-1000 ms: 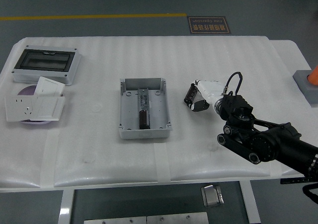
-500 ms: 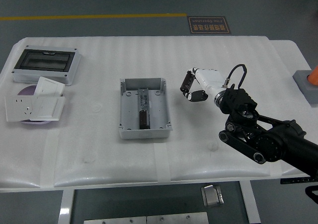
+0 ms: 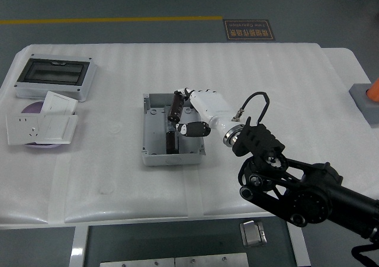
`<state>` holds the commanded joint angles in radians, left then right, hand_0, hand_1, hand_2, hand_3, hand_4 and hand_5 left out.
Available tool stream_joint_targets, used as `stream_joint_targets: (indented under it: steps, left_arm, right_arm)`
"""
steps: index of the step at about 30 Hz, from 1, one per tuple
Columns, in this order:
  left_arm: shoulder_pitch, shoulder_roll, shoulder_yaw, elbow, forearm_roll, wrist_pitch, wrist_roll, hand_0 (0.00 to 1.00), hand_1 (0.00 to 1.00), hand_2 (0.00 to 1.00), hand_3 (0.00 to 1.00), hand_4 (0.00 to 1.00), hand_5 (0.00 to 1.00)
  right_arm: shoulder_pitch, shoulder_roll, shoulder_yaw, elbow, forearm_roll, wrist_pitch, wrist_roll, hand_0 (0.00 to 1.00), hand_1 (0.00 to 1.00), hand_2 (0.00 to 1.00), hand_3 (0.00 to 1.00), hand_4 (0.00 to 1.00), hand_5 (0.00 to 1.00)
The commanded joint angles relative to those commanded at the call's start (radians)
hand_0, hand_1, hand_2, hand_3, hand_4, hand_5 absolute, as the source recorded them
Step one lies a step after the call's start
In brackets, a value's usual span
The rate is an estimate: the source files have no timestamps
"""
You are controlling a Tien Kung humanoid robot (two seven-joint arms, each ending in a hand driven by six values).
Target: Pick up the battery,place it into the box
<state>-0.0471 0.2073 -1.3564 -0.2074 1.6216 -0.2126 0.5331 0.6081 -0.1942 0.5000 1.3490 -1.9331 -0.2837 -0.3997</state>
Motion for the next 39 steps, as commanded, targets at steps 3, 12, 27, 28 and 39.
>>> stream_joint_targets:
  steps: [3,12,27,28,39]
  left_arm:
    - [0.001,0.006,-0.003,-0.001,0.002,-0.003,0.004,0.584,0.67,0.58,0.587,0.516,0.146]
    - [0.002,0.016,-0.013,-0.003,0.01,-0.009,0.012,0.584,0.671,0.579,0.589,0.535,0.152]
    - [0.005,0.02,-0.02,-0.004,0.02,-0.011,0.013,0.584,0.672,0.577,0.587,0.563,0.16]
    - [0.004,0.022,-0.019,-0.004,0.022,-0.012,0.012,0.584,0.672,0.577,0.587,0.563,0.16]
    - [-0.012,0.038,-0.03,-0.004,0.056,-0.007,-0.005,0.585,0.672,0.576,0.587,0.594,0.17]
  right_arm:
    - [0.0,0.003,-0.027,-0.016,-0.001,0.01,0.0,0.992,0.934,0.998,0.998,0.686,0.317]
    - [-0.005,0.004,-0.06,-0.08,0.03,0.043,-0.01,0.998,0.998,0.998,0.998,0.768,0.368]
    - [-0.125,-0.079,0.11,0.039,0.085,-0.022,0.042,0.998,0.998,0.998,0.998,0.878,0.449]
    - [-0.143,-0.095,0.134,0.06,0.105,-0.035,0.059,0.998,0.998,0.998,0.998,0.878,0.449]
    - [-0.382,-0.234,0.461,0.261,0.445,-0.135,0.301,0.998,0.998,0.998,0.998,0.882,0.466]
